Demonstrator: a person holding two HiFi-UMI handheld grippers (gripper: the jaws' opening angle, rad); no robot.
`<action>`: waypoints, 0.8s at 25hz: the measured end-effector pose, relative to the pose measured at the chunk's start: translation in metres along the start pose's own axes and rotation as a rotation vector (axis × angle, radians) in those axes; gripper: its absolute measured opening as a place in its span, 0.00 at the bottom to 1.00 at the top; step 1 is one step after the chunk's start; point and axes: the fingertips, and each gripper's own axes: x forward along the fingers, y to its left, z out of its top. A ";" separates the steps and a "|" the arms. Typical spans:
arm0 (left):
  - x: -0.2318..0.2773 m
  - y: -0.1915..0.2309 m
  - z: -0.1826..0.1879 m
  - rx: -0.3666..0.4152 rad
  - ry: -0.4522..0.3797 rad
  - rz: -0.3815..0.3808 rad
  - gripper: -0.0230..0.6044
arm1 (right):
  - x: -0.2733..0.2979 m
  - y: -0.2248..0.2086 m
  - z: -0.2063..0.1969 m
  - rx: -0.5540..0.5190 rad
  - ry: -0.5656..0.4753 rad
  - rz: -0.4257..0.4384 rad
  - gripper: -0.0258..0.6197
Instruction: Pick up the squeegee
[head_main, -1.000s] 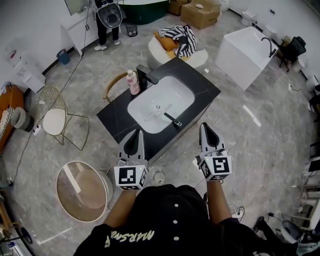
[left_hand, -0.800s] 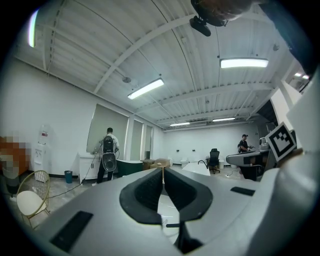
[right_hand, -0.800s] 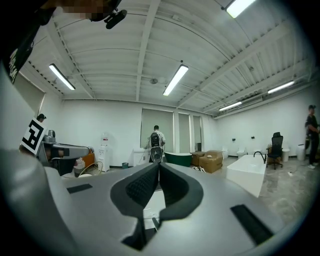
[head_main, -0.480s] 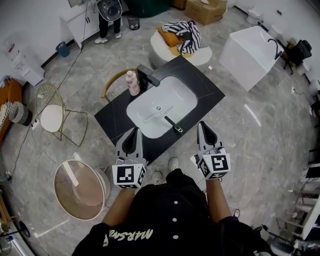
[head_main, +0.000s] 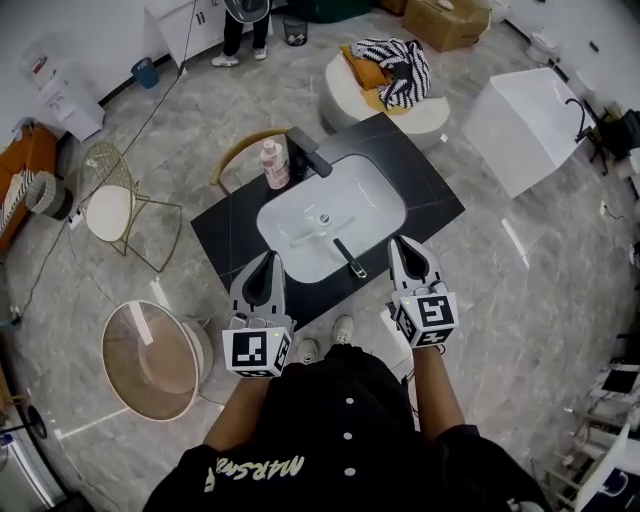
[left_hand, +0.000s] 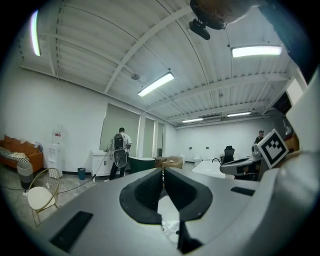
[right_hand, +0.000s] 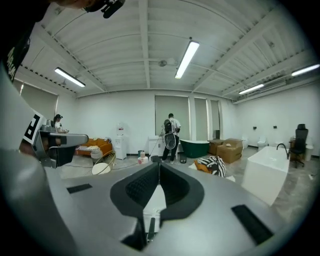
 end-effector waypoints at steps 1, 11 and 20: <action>0.002 -0.001 -0.002 -0.003 0.004 0.005 0.07 | 0.007 -0.001 -0.007 -0.003 0.024 0.013 0.04; 0.017 -0.005 -0.042 -0.033 0.072 0.028 0.07 | 0.088 0.011 -0.101 -0.034 0.331 0.174 0.15; 0.021 -0.006 -0.074 -0.058 0.125 0.045 0.07 | 0.152 0.035 -0.232 -0.093 0.735 0.300 0.31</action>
